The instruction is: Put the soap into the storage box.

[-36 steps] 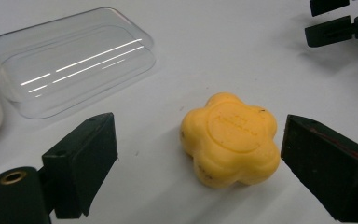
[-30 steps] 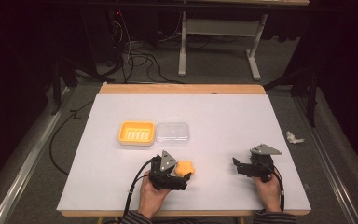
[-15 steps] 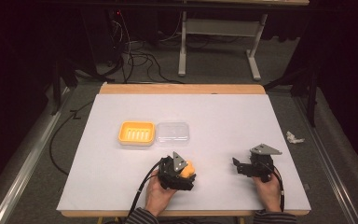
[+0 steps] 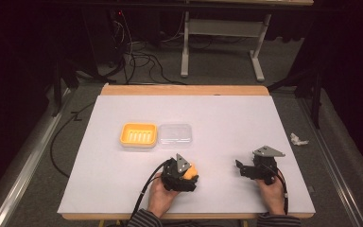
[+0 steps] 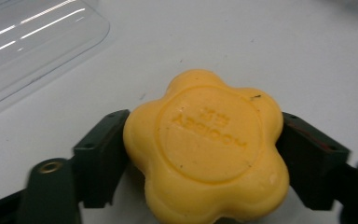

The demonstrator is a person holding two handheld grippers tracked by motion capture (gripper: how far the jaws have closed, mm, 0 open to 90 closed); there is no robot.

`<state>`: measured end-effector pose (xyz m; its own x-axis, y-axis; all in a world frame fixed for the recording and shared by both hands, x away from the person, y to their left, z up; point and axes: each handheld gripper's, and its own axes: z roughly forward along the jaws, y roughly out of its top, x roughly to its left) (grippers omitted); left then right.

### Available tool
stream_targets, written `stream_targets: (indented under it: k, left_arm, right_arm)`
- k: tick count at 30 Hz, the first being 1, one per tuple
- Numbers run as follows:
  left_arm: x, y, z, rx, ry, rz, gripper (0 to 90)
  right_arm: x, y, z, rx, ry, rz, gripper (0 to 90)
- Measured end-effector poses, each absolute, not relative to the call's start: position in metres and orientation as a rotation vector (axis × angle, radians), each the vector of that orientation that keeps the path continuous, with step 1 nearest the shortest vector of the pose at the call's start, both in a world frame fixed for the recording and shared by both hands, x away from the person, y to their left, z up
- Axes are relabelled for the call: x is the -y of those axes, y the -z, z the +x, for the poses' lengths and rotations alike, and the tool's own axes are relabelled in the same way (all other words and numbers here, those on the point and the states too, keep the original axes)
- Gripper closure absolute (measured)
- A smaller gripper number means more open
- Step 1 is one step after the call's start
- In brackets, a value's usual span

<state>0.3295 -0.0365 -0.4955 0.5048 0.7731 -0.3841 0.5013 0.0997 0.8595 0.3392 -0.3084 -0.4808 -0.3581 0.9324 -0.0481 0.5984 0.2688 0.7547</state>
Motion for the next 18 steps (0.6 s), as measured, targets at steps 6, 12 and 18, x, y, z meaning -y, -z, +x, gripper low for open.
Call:
stream_targets:
  k: [6, 12, 18]
  left_arm:
    - [0.0355, 0.4952, 0.33, -1.137, -0.272, 1.554, 26.1]
    - [0.0346, 0.4943, 0.3298, -1.139, -0.269, 1.555, 26.4]
    - [0.0314, 0.4917, 0.3287, -1.135, -0.275, 1.555, 26.6]
  right_arm:
    - [0.3079, 0.4807, 0.3391, -2.056, -0.891, 1.38, 15.4]
    - [0.3081, 0.4807, 0.3392, -2.053, -0.892, 1.381, 15.4]
    - [0.308, 0.4808, 0.3393, -2.057, -0.888, 1.377, 15.4]
